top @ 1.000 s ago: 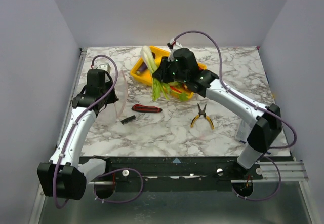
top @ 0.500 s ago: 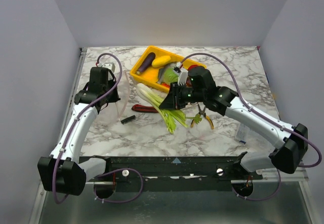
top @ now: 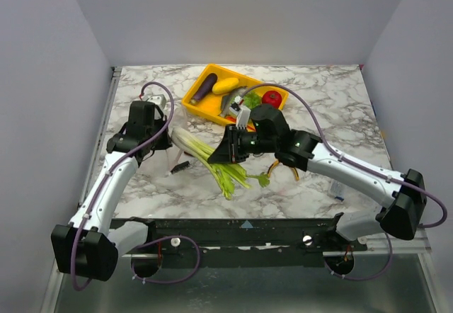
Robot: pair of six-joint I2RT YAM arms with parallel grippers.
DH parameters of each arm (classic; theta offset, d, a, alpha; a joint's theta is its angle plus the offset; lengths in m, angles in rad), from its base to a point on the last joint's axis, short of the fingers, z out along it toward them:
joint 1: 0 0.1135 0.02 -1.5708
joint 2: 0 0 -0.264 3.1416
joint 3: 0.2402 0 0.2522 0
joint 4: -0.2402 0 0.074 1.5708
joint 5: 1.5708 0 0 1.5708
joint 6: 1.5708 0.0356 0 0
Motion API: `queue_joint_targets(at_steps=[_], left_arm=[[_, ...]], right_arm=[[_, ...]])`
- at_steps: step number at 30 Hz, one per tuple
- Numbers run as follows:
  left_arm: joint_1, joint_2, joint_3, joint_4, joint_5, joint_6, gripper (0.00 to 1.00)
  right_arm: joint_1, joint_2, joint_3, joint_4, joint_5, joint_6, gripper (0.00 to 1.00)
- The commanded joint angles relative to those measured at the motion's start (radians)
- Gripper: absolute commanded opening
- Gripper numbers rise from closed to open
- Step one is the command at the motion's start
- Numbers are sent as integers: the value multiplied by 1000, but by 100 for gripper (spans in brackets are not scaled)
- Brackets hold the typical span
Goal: Place the food in the zip-top bag and seal the zipper
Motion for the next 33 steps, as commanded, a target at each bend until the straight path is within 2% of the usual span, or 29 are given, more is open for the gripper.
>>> queue_joint_targets(at_steps=[1,7,16,19,21,24,27,29,33], left_arm=[[-19,-57,-24,39,13,-5,0],[-30,-98,-33,50,7,-11,0],[-46,-176,-49,64,94,-35,0],[-47,-236,-70,67,135,-67,0],[-48,-270,-89,66,151,-83,0],[-49,-309,-113,66,192,-95,0],[-49,-325,-124,57,233,-93,0],[-49,-326,-124,39,245,-88,0],[-49,-342,-127,19,243,-84,0]], right_arm=[[1,78,67,28,109,60,0],[19,202,170,-11,204,107,0],[36,378,257,183,227,154,0],[37,448,316,214,253,248,0],[46,480,321,297,255,331,0],[64,493,294,378,374,379,0],[64,516,313,386,472,352,0],[65,516,303,416,506,392,0],[77,550,368,340,589,495,0]])
